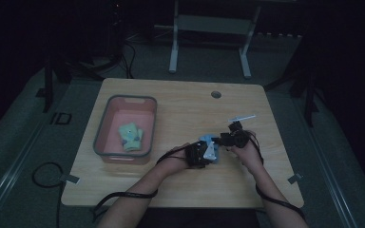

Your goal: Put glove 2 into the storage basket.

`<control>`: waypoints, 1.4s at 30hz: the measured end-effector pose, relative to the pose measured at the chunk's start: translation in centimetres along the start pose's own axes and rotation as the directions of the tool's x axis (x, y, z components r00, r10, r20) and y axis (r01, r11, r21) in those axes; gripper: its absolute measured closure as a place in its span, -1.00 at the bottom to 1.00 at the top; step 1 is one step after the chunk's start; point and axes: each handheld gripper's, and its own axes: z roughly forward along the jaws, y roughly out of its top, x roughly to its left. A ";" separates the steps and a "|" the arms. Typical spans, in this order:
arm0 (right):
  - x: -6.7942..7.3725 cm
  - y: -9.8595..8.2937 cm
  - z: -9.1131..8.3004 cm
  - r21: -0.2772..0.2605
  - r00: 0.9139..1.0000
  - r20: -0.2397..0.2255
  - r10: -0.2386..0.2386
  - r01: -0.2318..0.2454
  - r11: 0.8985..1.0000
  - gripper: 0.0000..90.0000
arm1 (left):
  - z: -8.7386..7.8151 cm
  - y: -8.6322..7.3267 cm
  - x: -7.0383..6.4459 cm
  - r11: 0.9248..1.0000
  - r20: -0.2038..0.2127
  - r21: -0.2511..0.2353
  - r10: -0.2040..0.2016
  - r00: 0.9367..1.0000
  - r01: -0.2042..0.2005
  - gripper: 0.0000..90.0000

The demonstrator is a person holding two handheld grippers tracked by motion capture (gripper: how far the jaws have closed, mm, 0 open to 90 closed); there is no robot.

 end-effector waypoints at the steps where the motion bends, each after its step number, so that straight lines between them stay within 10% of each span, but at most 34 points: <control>1: 0.0 -0.1 0.4 0.008 1.000 0.012 0.009 -0.009 1.000 -0.19 | 0.0 0.0 0.0 1.000 0.002 0.000 -0.002 1.000 0.002 0.61; 7: 0.4 -0.6 1.8 0.045 1.000 0.017 0.010 -0.010 0.999 -0.16 | 0.0 -0.1 0.2 1.000 0.019 -0.001 -0.012 1.000 0.012 0.64; 16: 2.0 -0.3 2.6 0.091 0.997 -0.053 -0.049 0.054 0.994 0.67 | -0.3 0.0 0.3 0.999 0.027 0.020 -0.025 0.999 0.024 0.66; 42: 5.2 3.0 0.3 -0.010 0.984 -0.141 -0.113 0.112 0.994 0.71 | -6.8 0.1 0.8 0.999 -0.045 0.035 -0.003 0.999 0.005 0.67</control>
